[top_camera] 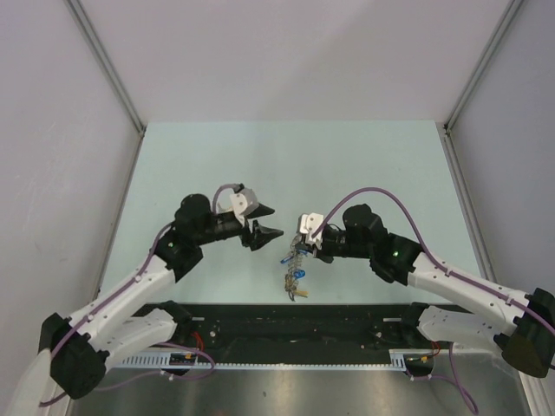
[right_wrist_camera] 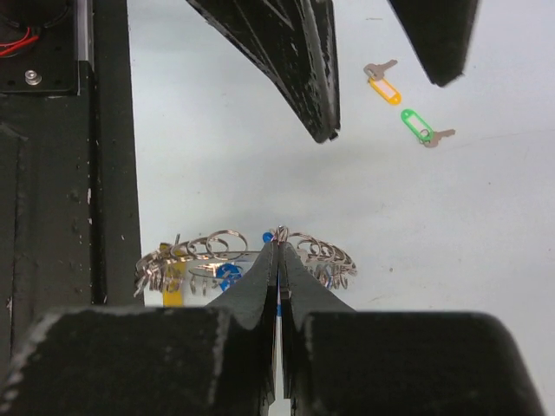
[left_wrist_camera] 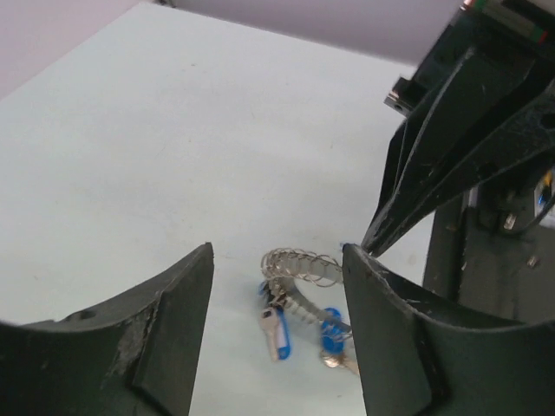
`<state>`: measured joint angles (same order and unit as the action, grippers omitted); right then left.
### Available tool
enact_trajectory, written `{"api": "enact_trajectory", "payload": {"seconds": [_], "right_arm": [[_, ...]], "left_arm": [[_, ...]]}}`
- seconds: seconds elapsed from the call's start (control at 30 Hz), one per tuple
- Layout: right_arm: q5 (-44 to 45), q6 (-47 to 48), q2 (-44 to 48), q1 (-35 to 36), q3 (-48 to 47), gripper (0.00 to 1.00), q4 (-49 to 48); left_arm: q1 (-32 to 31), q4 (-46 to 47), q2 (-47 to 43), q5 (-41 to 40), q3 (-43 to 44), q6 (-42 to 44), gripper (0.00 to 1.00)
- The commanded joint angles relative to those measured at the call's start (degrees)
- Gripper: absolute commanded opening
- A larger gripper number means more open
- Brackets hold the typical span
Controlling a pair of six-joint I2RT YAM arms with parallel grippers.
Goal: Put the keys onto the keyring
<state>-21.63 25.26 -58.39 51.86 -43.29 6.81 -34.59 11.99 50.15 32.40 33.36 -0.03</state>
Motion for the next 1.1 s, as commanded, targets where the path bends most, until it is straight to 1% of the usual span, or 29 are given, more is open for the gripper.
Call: {"api": "enact_trajectory", "payload": {"seconds": [0.0, 0.03, 0.07, 0.1, 0.17, 0.2, 0.23, 0.27, 0.3, 0.37, 0.47, 0.5, 0.63, 0.9, 1.07], "right_arm": [[-1.4, 1.73, 0.38, -0.09, -3.29, 0.0, -0.48], [-1.4, 1.9, 0.56, -0.18, -3.38, 0.0, -0.31], [-1.4, 1.9, 0.65, -0.09, -3.3, 0.0, -0.22], [-1.49, 1.99, 0.65, -0.09, -3.38, 0.0, 0.04], [-1.4, 1.99, 0.82, -0.09, -3.38, 0.0, 0.13], [-1.49, 1.9, 0.74, -0.09, -3.38, 0.0, 0.13], [-1.49, 1.9, 0.65, -0.09, -3.38, 0.0, 0.05], [-1.57, 1.9, 0.47, -0.09, -3.47, 0.0, 0.05], [-1.84, 1.9, 0.47, -0.18, -3.47, 0.0, 0.05], [-2.02, 1.82, 0.38, 0.0, -3.47, 0.0, 0.05], [-2.1, 1.81, 0.38, 0.09, -3.56, 0.0, 0.13], [-2.1, 1.81, 0.38, 0.17, -3.47, 0.0, 0.13], [-2.28, 1.73, 0.21, 0.26, -3.56, 0.0, 0.14], [-2.63, 1.55, 0.03, 0.44, -3.56, 0.0, 0.05], [-2.54, 1.46, -0.06, 0.53, -3.56, 0.0, 0.13]], "left_arm": [[0.57, -22.93, 6.44, 12.41, 10.57, 22.16, 0.68], [0.66, -25.32, 9.06, 13.55, 11.97, 24.53, 0.68], [0.58, -27.87, 10.31, 15.74, 14.68, 29.51, 0.69], [0.57, -31.81, 11.54, 16.37, 16.1, 31.39, 0.68], [0.57, -35.44, 15.32, 18.73, 19.87, 36.47, 0.68], [0.66, -39.28, 16.81, 20.14, 21.29, 38.07, 0.65], [0.58, -40.98, 19.35, 21.46, 22.52, 39.31, 0.62], [0.57, -42.73, 20.94, 24.69, 24.88, 41.67, 0.6], [0.49, -45.8, 22.34, 25.68, 26.04, 42.74, 0.56], [-0.12, -47.23, 26.11, 26.39, 28.41, 43.71, 0.51], [-1.96, -51.27, 29.73, 25.61, 31.14, 46.17, 0.48], [-2.32, -52.41, 30.44, 25.69, 31.58, 46.52, 0.45], [-3.47, -52.24, 31.85, 26.75, 31.85, 46.53, 0.41], [-3.82, -51.98, 32.73, 29.12, 32.03, 46.53, 0.38], [-3.82, -51.8, 32.82, 29.65, 32.03, 46.44, 0.33]]}}
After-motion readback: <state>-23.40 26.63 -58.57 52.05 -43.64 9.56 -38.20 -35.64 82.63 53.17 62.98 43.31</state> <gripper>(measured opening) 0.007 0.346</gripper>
